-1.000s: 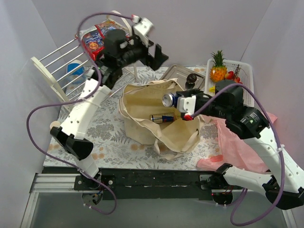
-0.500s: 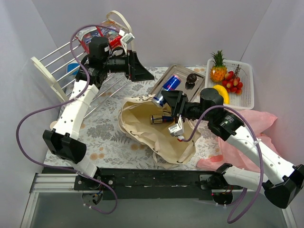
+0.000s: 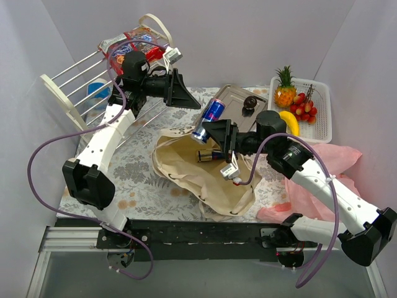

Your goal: Untie the knot of the grocery bags and take out the mixed food

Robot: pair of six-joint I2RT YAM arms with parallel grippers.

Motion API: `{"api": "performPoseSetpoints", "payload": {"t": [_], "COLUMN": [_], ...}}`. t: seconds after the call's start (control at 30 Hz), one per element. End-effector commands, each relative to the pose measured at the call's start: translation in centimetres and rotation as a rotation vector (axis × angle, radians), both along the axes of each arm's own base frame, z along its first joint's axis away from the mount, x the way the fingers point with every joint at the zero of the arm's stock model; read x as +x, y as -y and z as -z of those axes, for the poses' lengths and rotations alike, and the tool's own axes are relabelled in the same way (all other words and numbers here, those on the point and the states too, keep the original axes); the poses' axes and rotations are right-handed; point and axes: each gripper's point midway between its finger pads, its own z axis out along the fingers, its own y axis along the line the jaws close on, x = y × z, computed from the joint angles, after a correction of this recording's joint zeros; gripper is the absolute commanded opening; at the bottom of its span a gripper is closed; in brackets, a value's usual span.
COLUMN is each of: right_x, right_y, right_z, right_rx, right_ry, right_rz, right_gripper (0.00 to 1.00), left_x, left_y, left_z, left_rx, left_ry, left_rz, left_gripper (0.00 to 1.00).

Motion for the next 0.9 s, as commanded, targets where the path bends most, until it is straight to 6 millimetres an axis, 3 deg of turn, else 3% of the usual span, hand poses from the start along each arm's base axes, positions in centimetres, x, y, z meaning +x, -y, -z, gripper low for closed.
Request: {"api": "performPoseSetpoints", "payload": {"t": [0.0,0.27,0.6,0.73,0.83,0.87], "right_x": [-1.3,-0.7,0.0,0.3,0.6,0.7], "right_y": [-0.5,-1.5,-2.2,-2.2,-2.2,-2.1], "right_z": [-6.6,-6.4,-5.5,-4.8,-4.4,-4.1], "right_rx": [0.076,0.071,0.053,0.040,0.034,0.031], "right_ry": [0.364,0.384,0.384,0.374,0.373,0.363], "right_rz": [-0.083,-0.109,-0.114,-0.107,-0.092,-0.086], "right_gripper": [0.01,0.01,0.01,0.01,0.01,0.01], "left_x": [0.8,1.5,1.2,1.4,1.1,1.0], "left_y": [0.4,2.1,3.5,3.6,3.5,3.4], "left_z": [0.5,0.9,2.3,2.0,1.9,1.7], "left_rx": [0.000,0.000,0.010,0.001,-0.006,-0.009], "left_ry": [-0.035,-0.031,-0.050,-0.036,-0.024,-0.017], "left_rz": [0.010,0.043,0.088,0.117,0.145,0.148], "left_gripper": [0.98,0.95,0.80,0.58,0.35,0.22]}}
